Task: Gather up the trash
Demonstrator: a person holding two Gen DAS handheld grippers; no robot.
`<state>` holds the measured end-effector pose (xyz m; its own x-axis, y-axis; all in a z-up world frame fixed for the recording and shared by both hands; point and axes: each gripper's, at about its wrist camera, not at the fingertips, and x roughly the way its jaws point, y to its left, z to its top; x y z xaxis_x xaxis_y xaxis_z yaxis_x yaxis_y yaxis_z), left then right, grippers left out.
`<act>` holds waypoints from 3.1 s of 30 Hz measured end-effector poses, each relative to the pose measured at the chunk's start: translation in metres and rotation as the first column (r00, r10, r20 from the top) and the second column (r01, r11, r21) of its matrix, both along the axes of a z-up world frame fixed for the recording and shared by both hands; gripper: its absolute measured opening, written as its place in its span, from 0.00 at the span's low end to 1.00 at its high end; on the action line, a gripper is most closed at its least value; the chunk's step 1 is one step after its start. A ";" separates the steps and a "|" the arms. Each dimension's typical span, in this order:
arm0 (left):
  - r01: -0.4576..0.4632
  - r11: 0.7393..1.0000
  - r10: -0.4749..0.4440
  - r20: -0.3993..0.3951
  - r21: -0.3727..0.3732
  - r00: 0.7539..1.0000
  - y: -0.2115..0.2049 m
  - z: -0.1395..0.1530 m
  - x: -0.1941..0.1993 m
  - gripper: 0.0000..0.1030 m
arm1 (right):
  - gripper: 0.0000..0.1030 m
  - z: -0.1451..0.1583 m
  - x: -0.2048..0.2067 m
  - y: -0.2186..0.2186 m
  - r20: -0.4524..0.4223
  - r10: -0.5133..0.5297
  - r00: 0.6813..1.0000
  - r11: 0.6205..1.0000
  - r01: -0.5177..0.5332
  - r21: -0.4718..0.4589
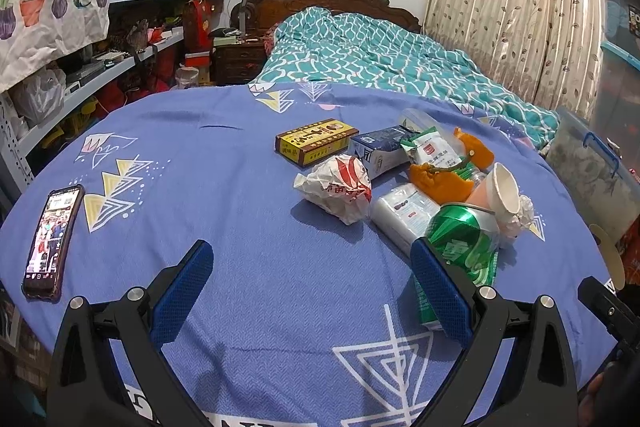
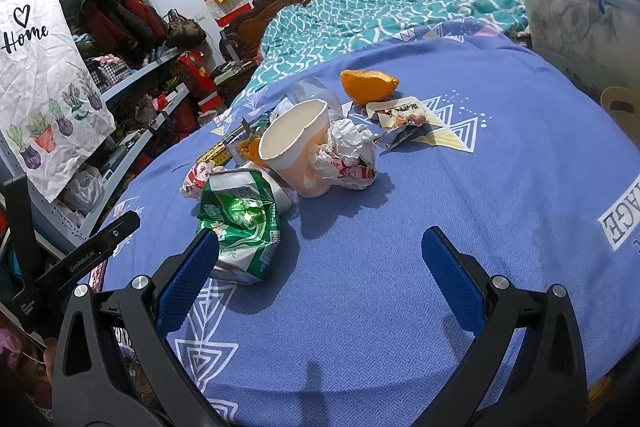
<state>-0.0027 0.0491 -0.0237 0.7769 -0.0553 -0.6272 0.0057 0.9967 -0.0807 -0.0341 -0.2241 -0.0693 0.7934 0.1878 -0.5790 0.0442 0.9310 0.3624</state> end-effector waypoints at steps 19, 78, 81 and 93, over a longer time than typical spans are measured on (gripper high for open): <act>-0.001 1.000 0.001 -0.007 -0.003 1.000 0.002 -0.008 -0.001 0.92 | 0.97 -0.005 0.000 0.002 -0.012 -0.001 1.000 1.000 0.001 0.009; 0.026 0.999 -0.027 -0.015 -0.027 1.000 -0.001 -0.015 -0.005 0.92 | 0.97 -0.009 0.004 0.001 -0.044 0.000 0.999 0.999 0.002 0.037; 0.084 0.995 -0.086 -0.022 -0.054 0.996 -0.009 -0.016 -0.006 0.92 | 0.97 -0.009 0.006 0.001 -0.047 0.014 0.999 0.999 -0.012 0.049; 0.297 0.872 -0.385 -0.170 -0.388 0.907 -0.030 -0.042 0.043 0.89 | 0.61 -0.019 0.033 -0.015 -0.092 0.089 0.992 0.989 -0.077 0.125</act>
